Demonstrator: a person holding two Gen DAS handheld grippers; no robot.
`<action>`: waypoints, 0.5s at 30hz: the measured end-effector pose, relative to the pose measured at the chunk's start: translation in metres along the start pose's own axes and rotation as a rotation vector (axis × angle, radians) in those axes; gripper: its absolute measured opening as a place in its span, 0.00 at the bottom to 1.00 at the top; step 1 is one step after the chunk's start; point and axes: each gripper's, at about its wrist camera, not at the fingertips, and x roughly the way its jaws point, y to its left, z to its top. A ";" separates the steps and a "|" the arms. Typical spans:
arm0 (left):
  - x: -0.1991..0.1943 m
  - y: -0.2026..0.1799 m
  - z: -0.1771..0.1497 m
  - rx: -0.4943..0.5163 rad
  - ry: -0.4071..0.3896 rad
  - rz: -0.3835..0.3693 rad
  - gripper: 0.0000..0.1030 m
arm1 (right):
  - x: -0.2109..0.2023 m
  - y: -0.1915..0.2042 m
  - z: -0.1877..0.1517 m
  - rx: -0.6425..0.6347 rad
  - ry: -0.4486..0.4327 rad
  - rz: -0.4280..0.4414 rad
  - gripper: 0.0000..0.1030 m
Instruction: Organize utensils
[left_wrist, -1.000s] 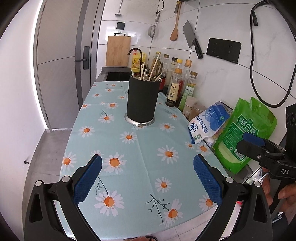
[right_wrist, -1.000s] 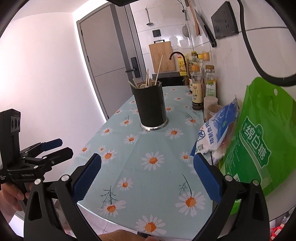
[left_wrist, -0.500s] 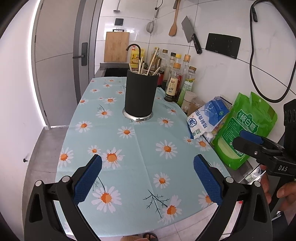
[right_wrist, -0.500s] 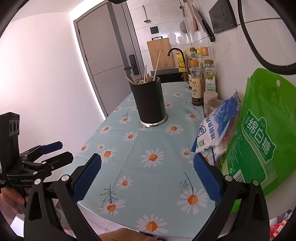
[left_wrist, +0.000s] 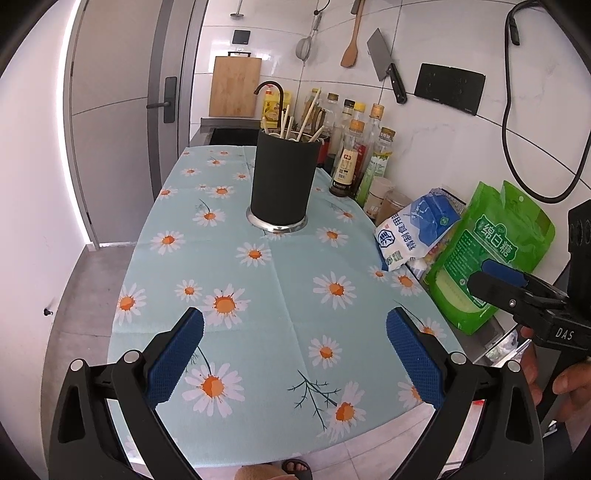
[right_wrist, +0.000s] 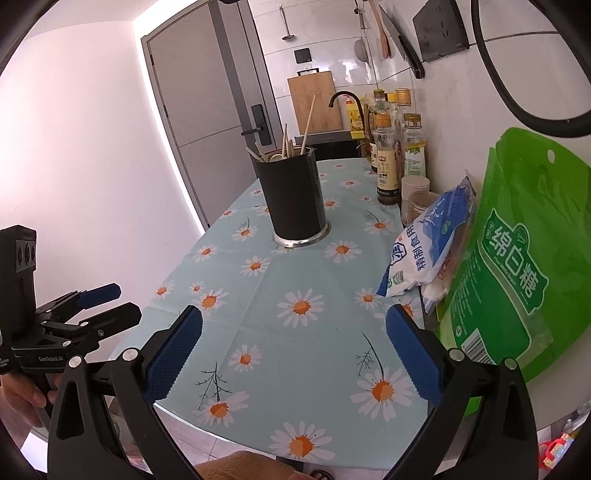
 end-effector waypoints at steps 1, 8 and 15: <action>0.000 0.000 0.000 0.001 0.001 0.001 0.94 | 0.000 0.000 0.000 0.000 0.000 -0.002 0.95; 0.000 0.000 -0.001 0.002 0.002 -0.001 0.94 | 0.001 0.003 -0.003 0.008 0.008 -0.001 0.95; -0.003 0.002 -0.003 -0.005 0.000 0.005 0.94 | 0.002 0.005 -0.003 0.001 0.011 -0.002 0.95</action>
